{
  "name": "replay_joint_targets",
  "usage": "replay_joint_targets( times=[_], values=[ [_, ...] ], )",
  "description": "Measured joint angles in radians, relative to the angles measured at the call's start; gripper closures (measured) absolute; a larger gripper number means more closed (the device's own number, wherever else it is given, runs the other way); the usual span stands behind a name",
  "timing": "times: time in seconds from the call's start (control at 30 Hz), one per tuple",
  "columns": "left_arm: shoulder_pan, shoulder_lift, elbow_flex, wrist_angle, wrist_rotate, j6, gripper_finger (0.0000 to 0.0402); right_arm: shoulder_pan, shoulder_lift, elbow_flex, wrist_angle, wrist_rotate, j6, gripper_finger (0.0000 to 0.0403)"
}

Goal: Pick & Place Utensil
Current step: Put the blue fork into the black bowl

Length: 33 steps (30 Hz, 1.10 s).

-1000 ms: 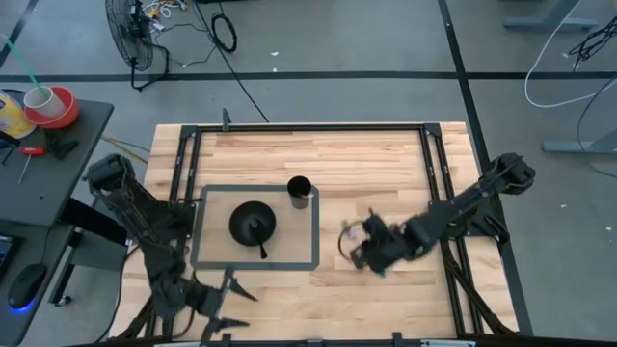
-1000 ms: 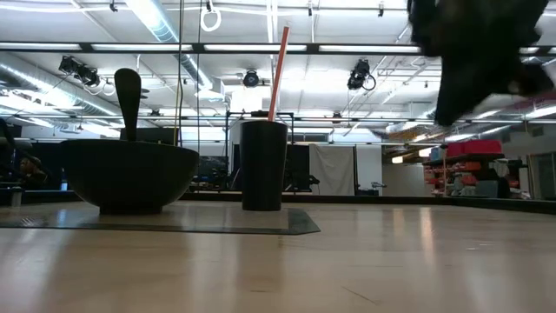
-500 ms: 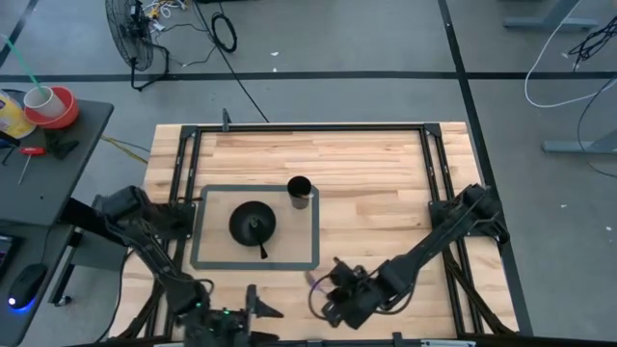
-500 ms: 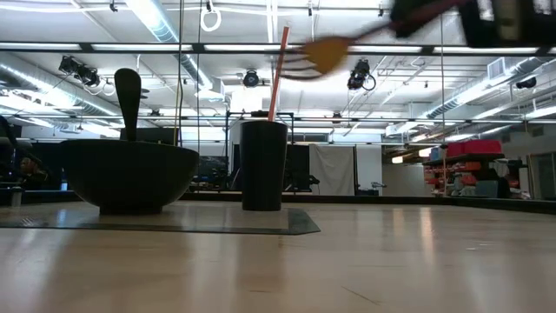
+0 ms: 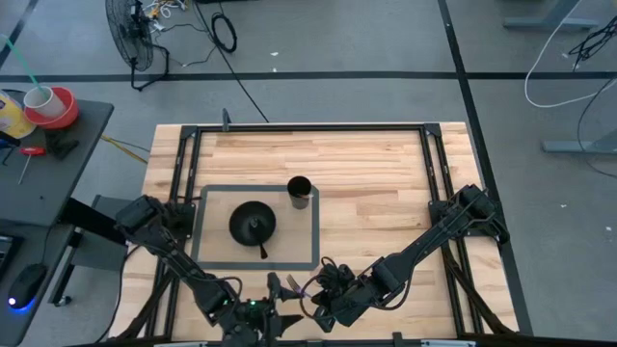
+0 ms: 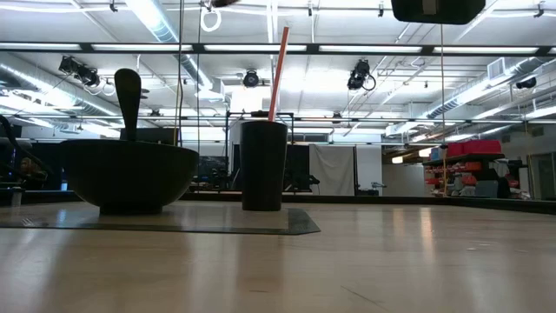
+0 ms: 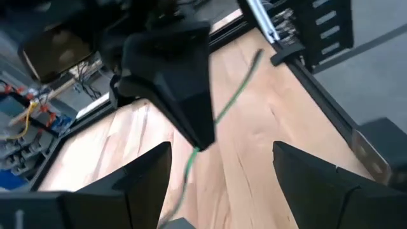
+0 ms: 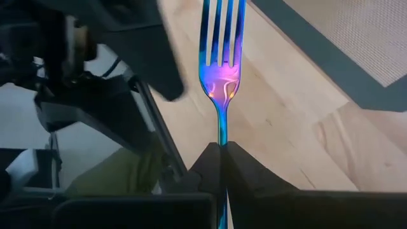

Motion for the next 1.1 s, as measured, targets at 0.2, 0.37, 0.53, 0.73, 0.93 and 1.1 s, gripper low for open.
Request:
replay_joint_targets(
  times=[0.2, 0.37, 0.53, 0.73, 0.93, 1.1],
  values=[
    [0.037, 0.000, 0.000, -0.033, 0.018, -0.055, 0.0135, 0.000, 0.000, 0.000, 0.007, -0.001, -0.009, 0.0393],
    [0.064, 0.000, 0.000, -0.119, 0.019, -0.130, 0.0181, -0.002, 0.000, -0.001, 0.003, 0.000, -0.026, 0.0393],
    [0.079, 0.000, 0.000, -0.127, 0.019, -0.132, 0.0245, -0.004, 0.000, -0.001, 0.001, 0.000, -0.027, 0.0393],
    [0.083, 0.000, 0.000, -0.133, 0.019, -0.128, 0.0327, -0.005, 0.000, -0.001, 0.004, -0.001, -0.034, 0.0393],
    [0.082, 0.000, -0.001, -0.142, 0.028, -0.122, 0.0391, -0.006, 0.000, -0.001, 0.011, 0.006, -0.042, 0.0394],
    [0.082, 0.000, -0.001, -0.144, 0.024, -0.122, 0.0387, -0.006, 0.000, -0.001, 0.024, 0.006, -0.060, 0.0394]
  ],
)
